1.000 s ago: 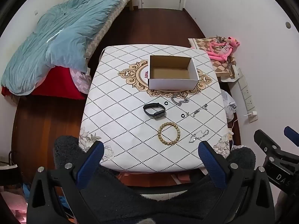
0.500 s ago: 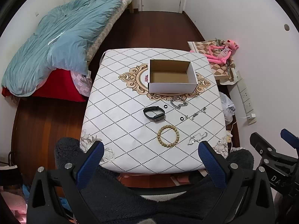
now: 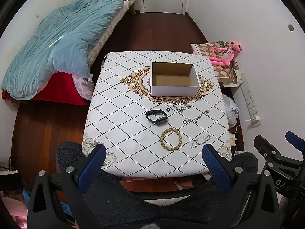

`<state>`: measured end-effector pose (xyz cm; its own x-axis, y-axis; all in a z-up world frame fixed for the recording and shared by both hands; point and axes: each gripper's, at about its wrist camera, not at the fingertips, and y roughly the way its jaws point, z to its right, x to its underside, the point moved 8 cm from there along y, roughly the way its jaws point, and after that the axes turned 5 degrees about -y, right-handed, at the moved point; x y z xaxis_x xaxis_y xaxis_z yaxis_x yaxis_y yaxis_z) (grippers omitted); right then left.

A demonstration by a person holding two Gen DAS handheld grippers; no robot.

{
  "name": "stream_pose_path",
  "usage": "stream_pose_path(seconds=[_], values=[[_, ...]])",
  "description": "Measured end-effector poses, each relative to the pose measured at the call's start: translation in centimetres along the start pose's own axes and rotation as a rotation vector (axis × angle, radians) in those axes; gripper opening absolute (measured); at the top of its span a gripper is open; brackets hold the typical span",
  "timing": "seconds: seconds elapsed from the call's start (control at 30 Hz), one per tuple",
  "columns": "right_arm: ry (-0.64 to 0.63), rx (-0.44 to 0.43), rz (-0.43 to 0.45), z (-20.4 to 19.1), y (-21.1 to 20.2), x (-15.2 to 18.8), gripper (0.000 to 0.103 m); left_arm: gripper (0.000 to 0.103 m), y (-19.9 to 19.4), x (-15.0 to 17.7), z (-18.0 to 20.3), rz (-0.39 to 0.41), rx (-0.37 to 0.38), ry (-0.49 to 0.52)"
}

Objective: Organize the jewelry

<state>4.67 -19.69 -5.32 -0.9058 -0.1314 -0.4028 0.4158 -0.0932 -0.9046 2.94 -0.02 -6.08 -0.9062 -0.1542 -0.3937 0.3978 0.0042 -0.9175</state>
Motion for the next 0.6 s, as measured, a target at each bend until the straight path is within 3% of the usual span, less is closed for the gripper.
stream_pose_path(seconds=[0.6], values=[[0.000, 0.003, 0.008, 0.53, -0.85, -0.04, 0.103, 0.103, -0.75, -0.19, 0.71, 0.007, 0.001, 0.007]])
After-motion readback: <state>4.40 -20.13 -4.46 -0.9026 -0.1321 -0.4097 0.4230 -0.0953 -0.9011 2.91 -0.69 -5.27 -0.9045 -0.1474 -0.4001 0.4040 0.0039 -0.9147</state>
